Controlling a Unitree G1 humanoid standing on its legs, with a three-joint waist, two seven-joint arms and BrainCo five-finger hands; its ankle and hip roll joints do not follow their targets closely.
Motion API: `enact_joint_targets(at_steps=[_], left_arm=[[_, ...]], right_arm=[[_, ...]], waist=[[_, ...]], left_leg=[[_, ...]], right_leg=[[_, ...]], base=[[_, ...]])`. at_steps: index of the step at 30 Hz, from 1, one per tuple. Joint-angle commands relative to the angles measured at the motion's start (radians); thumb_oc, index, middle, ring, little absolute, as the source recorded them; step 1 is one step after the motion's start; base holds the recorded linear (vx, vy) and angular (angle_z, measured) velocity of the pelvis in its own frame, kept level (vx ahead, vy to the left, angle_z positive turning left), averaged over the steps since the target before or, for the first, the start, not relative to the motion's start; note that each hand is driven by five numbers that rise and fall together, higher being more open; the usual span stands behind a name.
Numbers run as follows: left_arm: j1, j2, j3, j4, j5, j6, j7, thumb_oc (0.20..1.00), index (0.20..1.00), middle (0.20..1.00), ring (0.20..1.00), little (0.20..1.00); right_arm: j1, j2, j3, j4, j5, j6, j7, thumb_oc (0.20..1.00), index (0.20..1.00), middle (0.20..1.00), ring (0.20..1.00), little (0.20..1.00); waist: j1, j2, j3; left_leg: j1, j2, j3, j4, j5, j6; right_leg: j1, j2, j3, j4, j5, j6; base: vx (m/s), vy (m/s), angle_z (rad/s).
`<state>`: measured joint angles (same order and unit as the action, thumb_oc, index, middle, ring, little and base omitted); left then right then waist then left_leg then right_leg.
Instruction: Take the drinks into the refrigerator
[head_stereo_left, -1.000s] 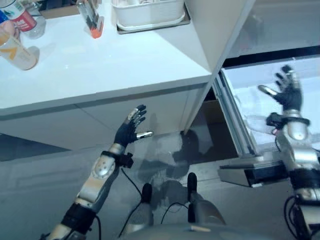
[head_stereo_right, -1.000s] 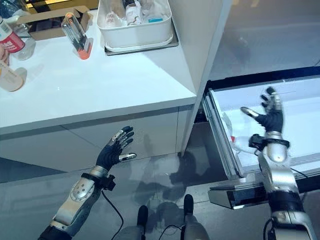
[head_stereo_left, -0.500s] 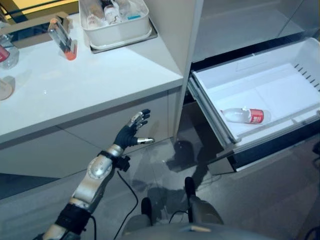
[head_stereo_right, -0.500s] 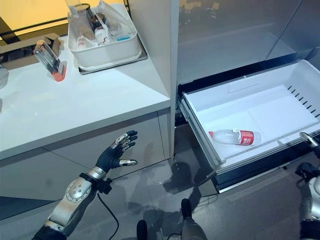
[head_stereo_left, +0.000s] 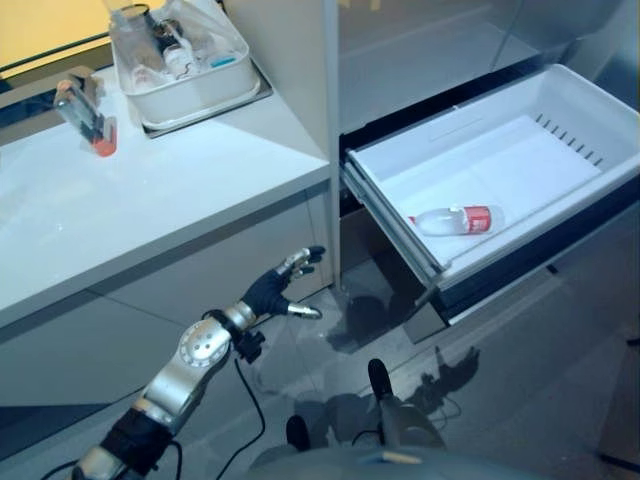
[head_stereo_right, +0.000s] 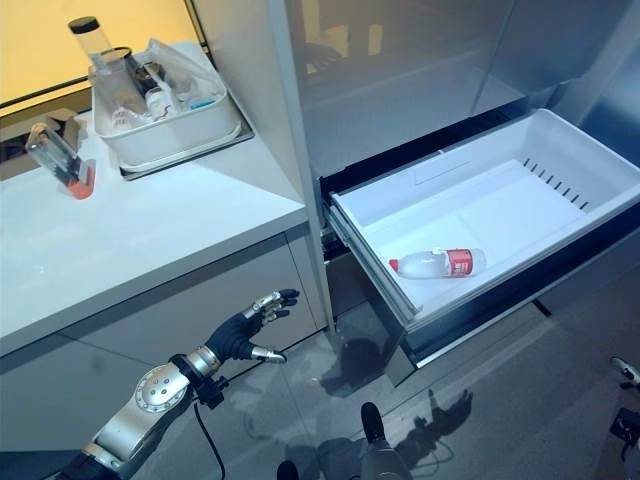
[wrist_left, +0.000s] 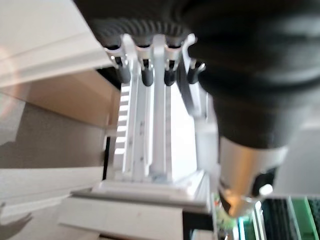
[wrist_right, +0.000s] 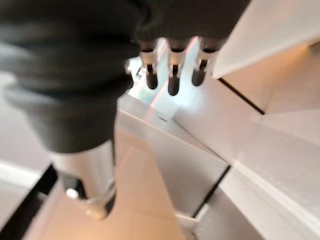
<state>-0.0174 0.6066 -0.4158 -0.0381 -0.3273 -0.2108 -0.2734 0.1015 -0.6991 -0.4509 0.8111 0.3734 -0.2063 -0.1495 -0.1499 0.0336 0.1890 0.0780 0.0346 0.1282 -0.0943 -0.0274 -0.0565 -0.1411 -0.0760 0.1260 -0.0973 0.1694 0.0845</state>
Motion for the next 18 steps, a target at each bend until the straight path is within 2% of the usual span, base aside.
enact_joint_targets(at_steps=[1, 2, 5, 6, 7, 10, 11, 13, 18], left_arm=[[-0.012, 0.031, 0.003, -0.033, 0.002, -0.065, -0.014, 1.0, 1.0, 1.0, 1.0, 1.0], [-0.017, 0.032, -0.003, -0.038, -0.006, -0.064, -0.015, 1.0, 1.0, 1.0, 1.0, 1.0], [-0.015, 0.027, -0.003, -0.054, -0.027, -0.063, -0.014, 1.0, 1.0, 1.0, 1.0, 1.0], [-0.013, 0.028, 0.0, -0.055, -0.028, -0.063, -0.014, 1.0, 1.0, 1.0, 1.0, 1.0], [-0.012, 0.025, 0.0, -0.064, -0.034, -0.06, -0.011, 1.0, 1.0, 1.0, 1.0, 1.0], [-0.012, 0.018, 0.002, -0.064, -0.032, -0.056, -0.003, 1.0, 1.0, 1.0, 1.0, 1.0], [-0.01, 0.007, 0.005, -0.068, -0.035, -0.053, 0.007, 1.0, 1.0, 1.0, 1.0, 1.0], [-0.008, 0.003, 0.008, -0.07, -0.04, -0.051, 0.009, 1.0, 1.0, 1.0, 1.0, 1.0], [-0.012, -0.006, 0.002, -0.072, -0.041, -0.05, 0.027, 1.0, 1.0, 1.0, 1.0, 1.0]], right_arm=[[-0.048, 0.004, 0.077, 0.035, -0.102, 0.001, 0.025, 0.498, 0.498, 0.498, 0.498, 0.498], [-0.061, 0.009, 0.1, 0.056, -0.114, 0.007, 0.02, 0.2, 0.2, 0.2, 0.2, 0.2], [-0.11, 0.014, 0.22, 0.102, -0.207, 0.032, 0.04, 0.2, 0.2, 0.2, 0.2, 0.2], [-0.114, 0.014, 0.224, 0.105, -0.208, 0.032, 0.039, 0.2, 0.2, 0.2, 0.2, 0.2], [-0.137, 0.028, 0.271, 0.075, -0.251, 0.039, 0.033, 0.2, 0.2, 0.2, 0.2, 0.2], [-0.162, 0.046, 0.315, 0.047, -0.285, 0.046, 0.03, 0.2, 0.2, 0.2, 0.2, 0.2], [-0.204, 0.056, 0.365, 0.017, -0.318, 0.055, 0.029, 0.2, 0.2, 0.2, 0.2, 0.2], [-0.224, 0.066, 0.38, 0.016, -0.319, 0.056, 0.021, 0.2, 0.2, 0.2, 0.2, 0.2], [-0.388, 0.076, 0.528, -0.012, -0.371, 0.067, 0.025, 0.2, 0.2, 0.2, 0.2, 0.2]], waist=[[0.023, -0.023, -0.024], [0.027, -0.02, -0.024], [0.045, -0.019, -0.023], [0.043, -0.02, -0.022], [0.052, -0.019, -0.024], [0.057, -0.019, -0.024], [0.074, -0.02, -0.022], [0.077, -0.022, -0.02], [0.122, -0.03, -0.016]], left_leg=[[-0.061, -0.04, -0.042, 0.018, -0.025, 0.057], [-0.06, -0.041, -0.042, 0.019, -0.026, 0.057], [-0.06, -0.043, -0.047, 0.02, -0.023, 0.057], [-0.06, -0.043, -0.047, 0.02, -0.023, 0.057], [-0.06, -0.043, -0.049, 0.02, -0.022, 0.056], [-0.06, -0.045, -0.054, 0.02, -0.022, 0.058], [-0.061, -0.047, -0.06, 0.019, -0.02, 0.058], [-0.064, -0.048, -0.064, 0.019, -0.019, 0.059], [-0.074, -0.051, -0.085, 0.021, -0.012, 0.06]], right_leg=[[0.053, -0.013, -0.033, 0.035, -0.089, 0.049], [0.055, -0.014, -0.035, 0.035, -0.089, 0.05], [0.06, -0.014, -0.042, 0.033, -0.087, 0.049], [0.061, -0.014, -0.041, 0.033, -0.087, 0.049], [0.065, -0.017, -0.047, 0.031, -0.086, 0.048], [0.068, -0.018, -0.053, 0.029, -0.086, 0.048], [0.071, -0.019, -0.059, 0.026, -0.085, 0.047], [0.072, -0.02, -0.062, 0.026, -0.085, 0.048], [0.078, -0.025, -0.084, 0.024, -0.085, 0.048]], base=[[0.0, 0.0, 0.0], [0.04, 0.013, 0.0], [0.0, 0.0, 0.0], [0.0, 0.0, 0.0], [0.0, 0.0, 0.0], [0.0, 0.0, 0.01], [0.0, 0.0, 0.0], [0.0, -0.009, 0.04], [-0.01, -0.005, 0.11]])
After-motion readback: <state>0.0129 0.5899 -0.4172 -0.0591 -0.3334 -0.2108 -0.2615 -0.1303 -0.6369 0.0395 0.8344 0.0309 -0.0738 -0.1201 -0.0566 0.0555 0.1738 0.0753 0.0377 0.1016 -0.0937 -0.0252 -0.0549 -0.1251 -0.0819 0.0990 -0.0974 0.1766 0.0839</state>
